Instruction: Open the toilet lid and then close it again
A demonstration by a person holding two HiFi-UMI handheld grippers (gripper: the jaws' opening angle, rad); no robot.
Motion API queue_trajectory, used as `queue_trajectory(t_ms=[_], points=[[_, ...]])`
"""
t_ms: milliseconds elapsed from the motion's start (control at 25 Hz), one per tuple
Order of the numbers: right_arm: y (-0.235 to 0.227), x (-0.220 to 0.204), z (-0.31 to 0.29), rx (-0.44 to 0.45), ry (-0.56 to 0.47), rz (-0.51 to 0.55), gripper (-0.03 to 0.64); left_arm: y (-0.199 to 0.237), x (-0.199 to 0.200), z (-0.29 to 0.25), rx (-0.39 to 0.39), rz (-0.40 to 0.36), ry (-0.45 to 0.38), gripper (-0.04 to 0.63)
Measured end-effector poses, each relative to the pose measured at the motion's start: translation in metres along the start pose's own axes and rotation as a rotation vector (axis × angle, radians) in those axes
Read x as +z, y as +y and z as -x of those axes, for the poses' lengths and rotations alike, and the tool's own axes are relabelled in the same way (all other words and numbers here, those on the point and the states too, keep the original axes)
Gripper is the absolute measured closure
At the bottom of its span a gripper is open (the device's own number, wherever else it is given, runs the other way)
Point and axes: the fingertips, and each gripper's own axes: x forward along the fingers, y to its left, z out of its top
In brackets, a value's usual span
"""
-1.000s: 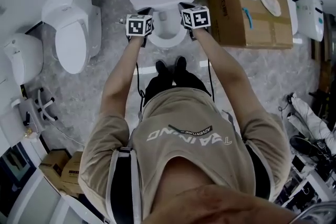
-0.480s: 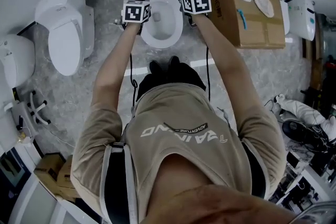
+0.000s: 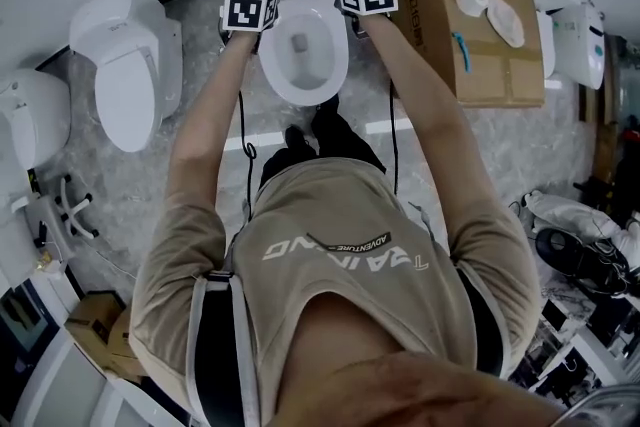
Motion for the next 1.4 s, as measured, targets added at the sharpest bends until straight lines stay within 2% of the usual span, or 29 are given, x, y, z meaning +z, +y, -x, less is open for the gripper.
queue_trajectory(t_ms=[160, 400, 640, 800, 960, 1400], points=[[-0.009, 0.029, -0.017, 0.037, -0.003, 0.056, 0.604, 0.019, 0.026, -0.012, 0.046, -0.011, 0.008, 0.592], [-0.024, 0.067, -0.046, 0.122, -0.014, 0.052, 0.604, 0.05, 0.06, -0.03, 0.118, 0.019, 0.014, 0.594], [-0.031, 0.092, -0.066, 0.171, 0.014, 0.16, 0.604, 0.084, 0.081, -0.048, 0.205, 0.04, 0.038, 0.595], [-0.035, 0.108, -0.081, 0.168, 0.039, 0.208, 0.604, 0.099, 0.093, -0.057, 0.214, 0.072, 0.043, 0.595], [-0.043, 0.119, -0.095, 0.181, 0.036, 0.175, 0.606, 0.111, 0.102, -0.069, 0.217, 0.069, 0.05, 0.595], [-0.065, 0.145, -0.13, 0.105, 0.072, 0.149, 0.606, 0.14, 0.124, -0.103, 0.127, 0.073, 0.035, 0.595]])
